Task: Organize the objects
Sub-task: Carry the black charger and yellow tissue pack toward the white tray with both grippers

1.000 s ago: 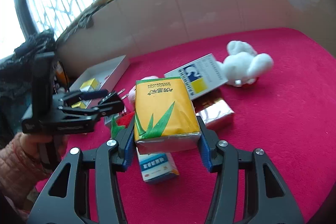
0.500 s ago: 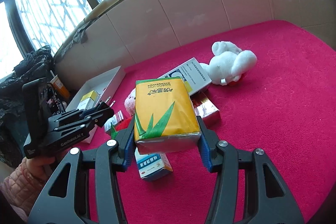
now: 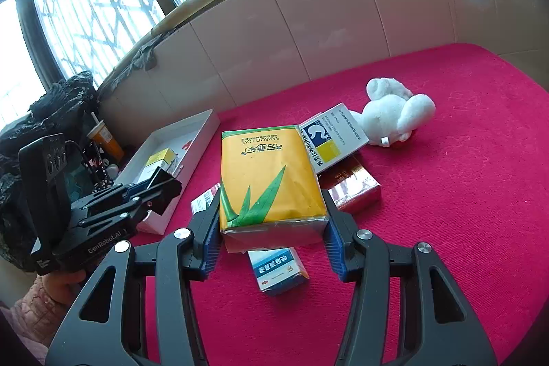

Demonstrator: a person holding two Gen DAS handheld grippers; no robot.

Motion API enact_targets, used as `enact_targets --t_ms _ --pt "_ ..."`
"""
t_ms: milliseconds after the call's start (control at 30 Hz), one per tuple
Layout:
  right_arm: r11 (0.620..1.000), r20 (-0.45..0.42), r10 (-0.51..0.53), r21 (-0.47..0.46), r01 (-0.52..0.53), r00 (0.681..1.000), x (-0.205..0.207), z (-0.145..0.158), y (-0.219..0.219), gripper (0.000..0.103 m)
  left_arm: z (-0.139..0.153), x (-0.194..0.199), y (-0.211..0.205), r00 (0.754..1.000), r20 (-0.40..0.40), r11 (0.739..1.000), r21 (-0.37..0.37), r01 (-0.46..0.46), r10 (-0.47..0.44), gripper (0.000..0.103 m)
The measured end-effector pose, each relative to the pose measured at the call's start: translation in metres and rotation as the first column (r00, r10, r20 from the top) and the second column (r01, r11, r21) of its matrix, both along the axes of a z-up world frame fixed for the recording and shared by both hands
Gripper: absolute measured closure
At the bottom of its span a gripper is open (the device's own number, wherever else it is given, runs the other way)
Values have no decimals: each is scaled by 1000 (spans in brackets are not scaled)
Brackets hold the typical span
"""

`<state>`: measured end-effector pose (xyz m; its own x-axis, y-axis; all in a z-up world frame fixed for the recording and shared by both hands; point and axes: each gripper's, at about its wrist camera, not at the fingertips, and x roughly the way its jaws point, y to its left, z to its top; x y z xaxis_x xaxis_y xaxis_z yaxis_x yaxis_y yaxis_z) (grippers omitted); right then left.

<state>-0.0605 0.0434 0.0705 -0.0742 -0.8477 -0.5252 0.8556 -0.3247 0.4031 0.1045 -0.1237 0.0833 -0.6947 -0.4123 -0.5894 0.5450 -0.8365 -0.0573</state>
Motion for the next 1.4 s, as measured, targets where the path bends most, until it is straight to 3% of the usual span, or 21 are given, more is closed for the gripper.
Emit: enact_targets --t_ms 967,1400 --pt "995 -28 89 51 -88 996 38 10 -29 52 6 61 -29 984 -104 989 57 -138 143 83" --pt "978 -86 199 82 -192 976 78 28 -80 52 8 107 -53 955 -149 966 76 -246 255 83"
